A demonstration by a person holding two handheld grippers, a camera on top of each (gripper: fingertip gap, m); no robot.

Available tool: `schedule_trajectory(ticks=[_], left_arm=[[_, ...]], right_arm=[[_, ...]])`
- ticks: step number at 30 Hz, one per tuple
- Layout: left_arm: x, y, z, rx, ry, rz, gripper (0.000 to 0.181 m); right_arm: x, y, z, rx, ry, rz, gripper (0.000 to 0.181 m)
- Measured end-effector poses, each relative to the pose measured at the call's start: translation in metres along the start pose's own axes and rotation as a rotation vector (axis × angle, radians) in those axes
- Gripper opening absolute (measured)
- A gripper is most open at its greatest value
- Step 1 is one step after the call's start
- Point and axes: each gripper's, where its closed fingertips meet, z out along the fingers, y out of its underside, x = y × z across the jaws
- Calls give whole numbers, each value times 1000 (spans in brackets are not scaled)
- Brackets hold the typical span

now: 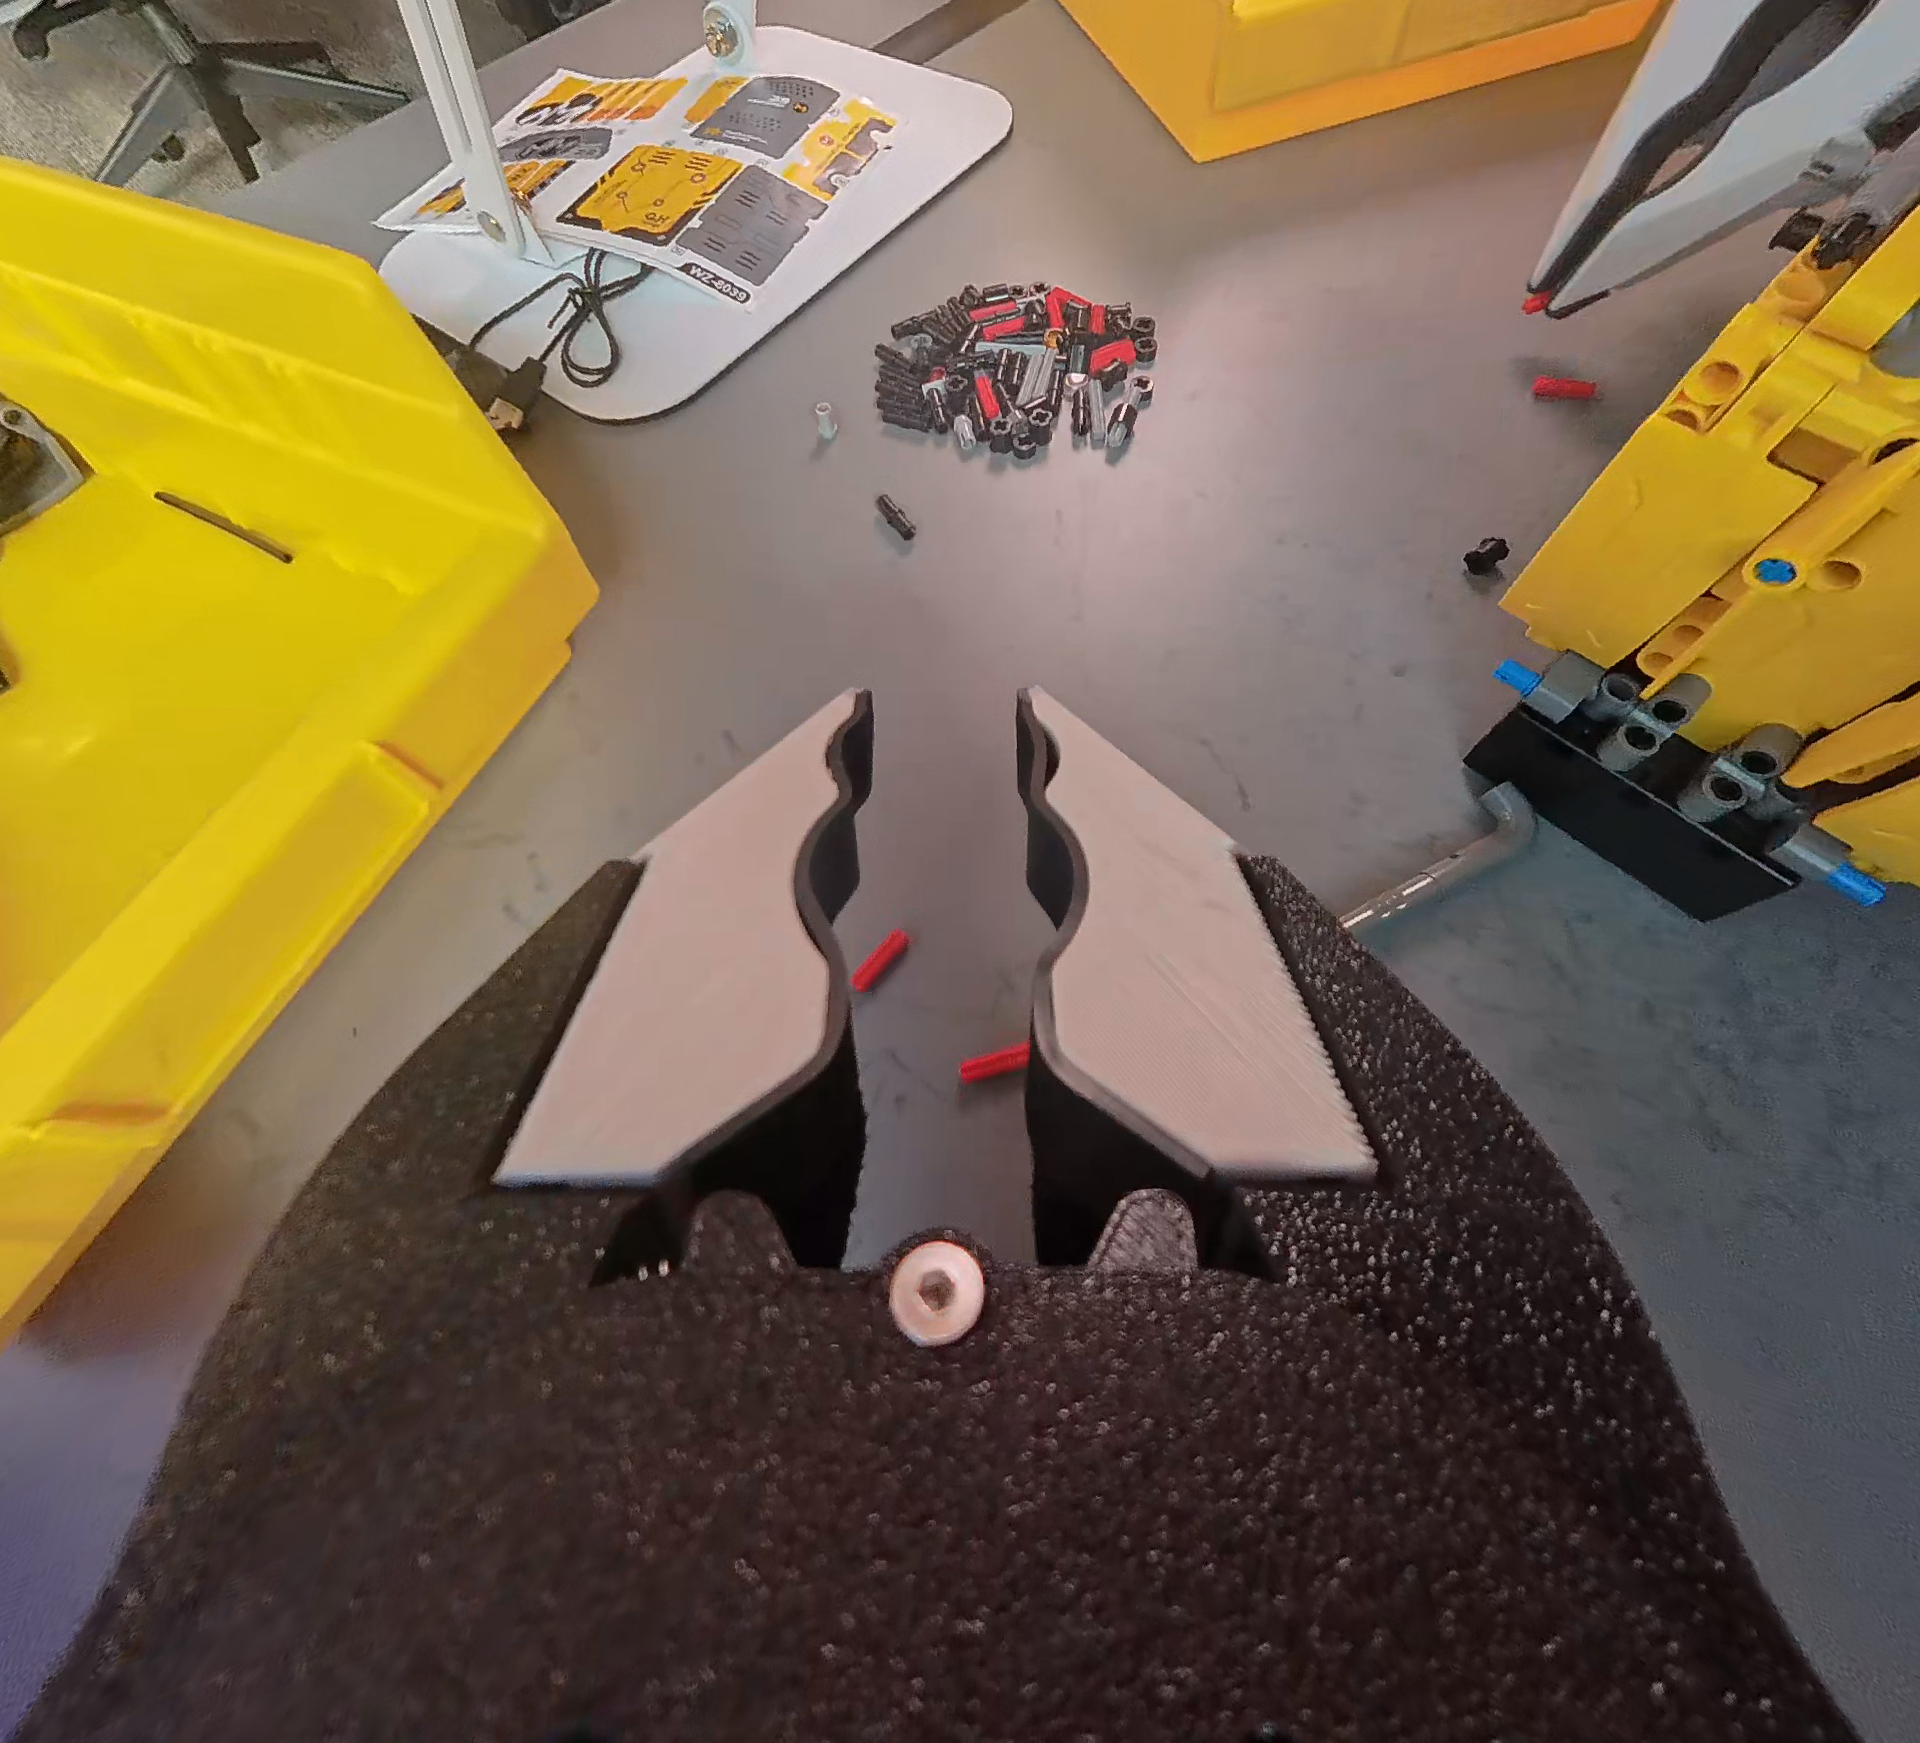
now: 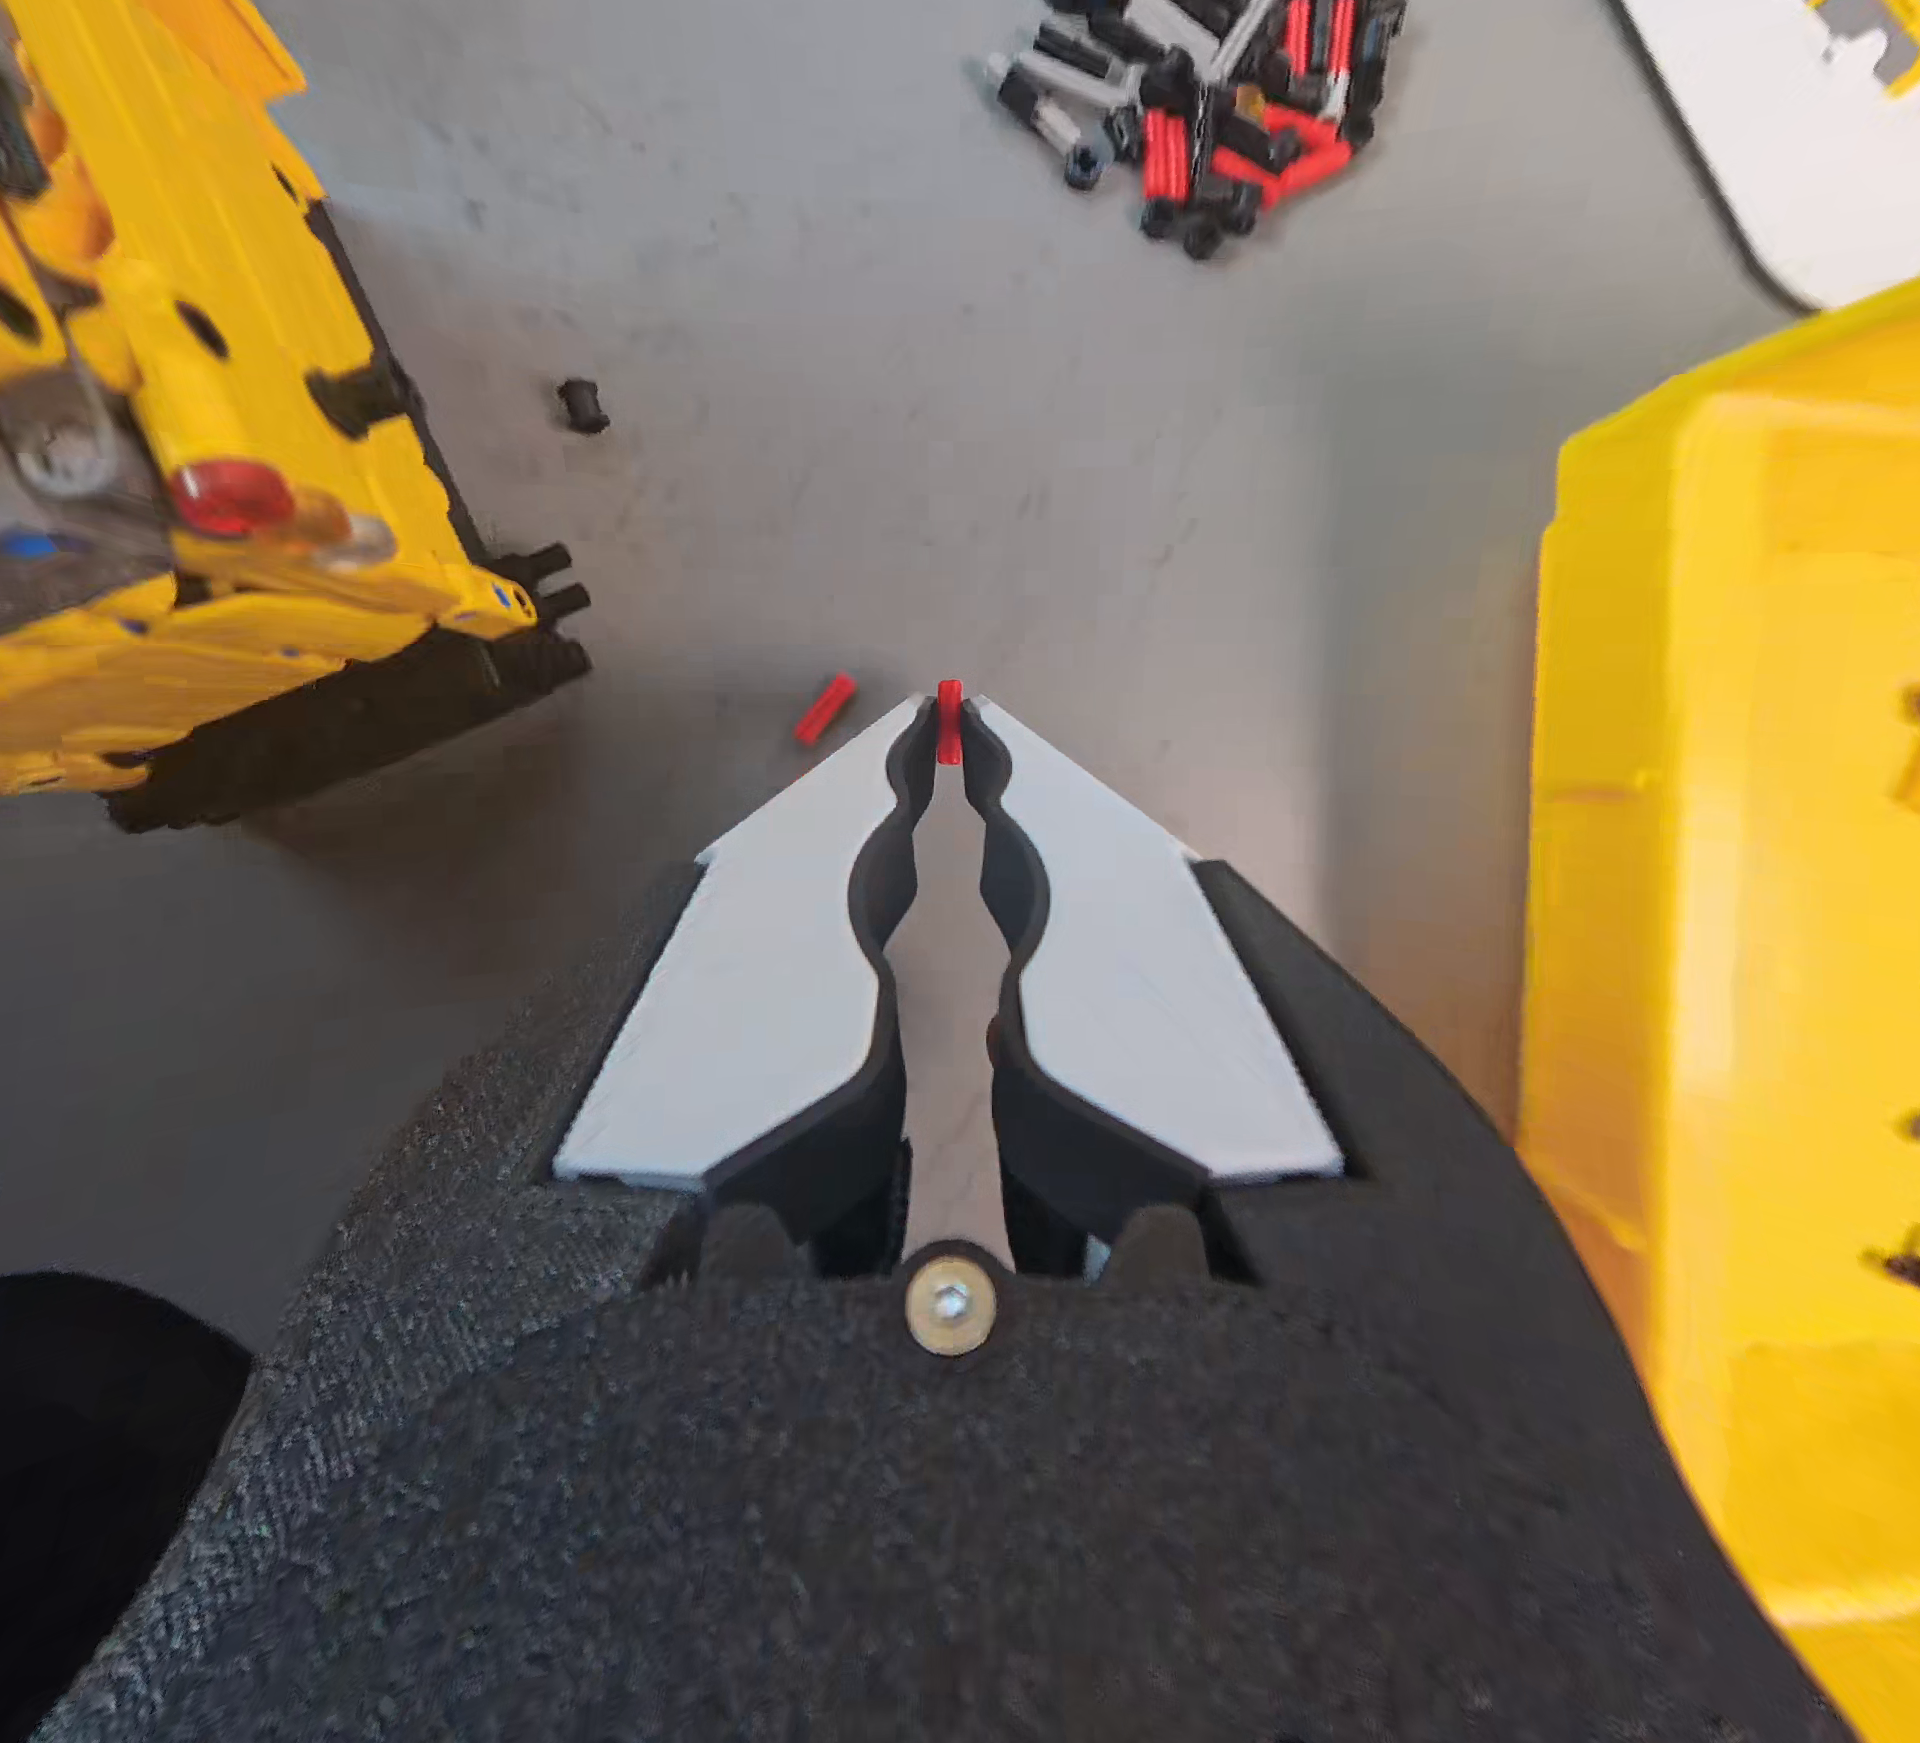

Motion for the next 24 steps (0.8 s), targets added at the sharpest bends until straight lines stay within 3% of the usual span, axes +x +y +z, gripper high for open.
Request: schedule_trajectory(ticks=[4, 9, 14, 24], left_arm=[[3, 1, 3, 4, 5, 1, 26], [8, 3, 7, -6, 4, 29, 26], [10, 5, 10, -9, 10, 34, 26], [6, -4, 8, 61, -24, 34, 27]], right_arm=[[-10, 24, -1, 18, -10, 61, 4], [-8, 22, -2, 31, 1, 61, 15], [-2, 1, -10, 129, 22, 66, 19], [19, -57, -29, 466, 153, 40, 27]])
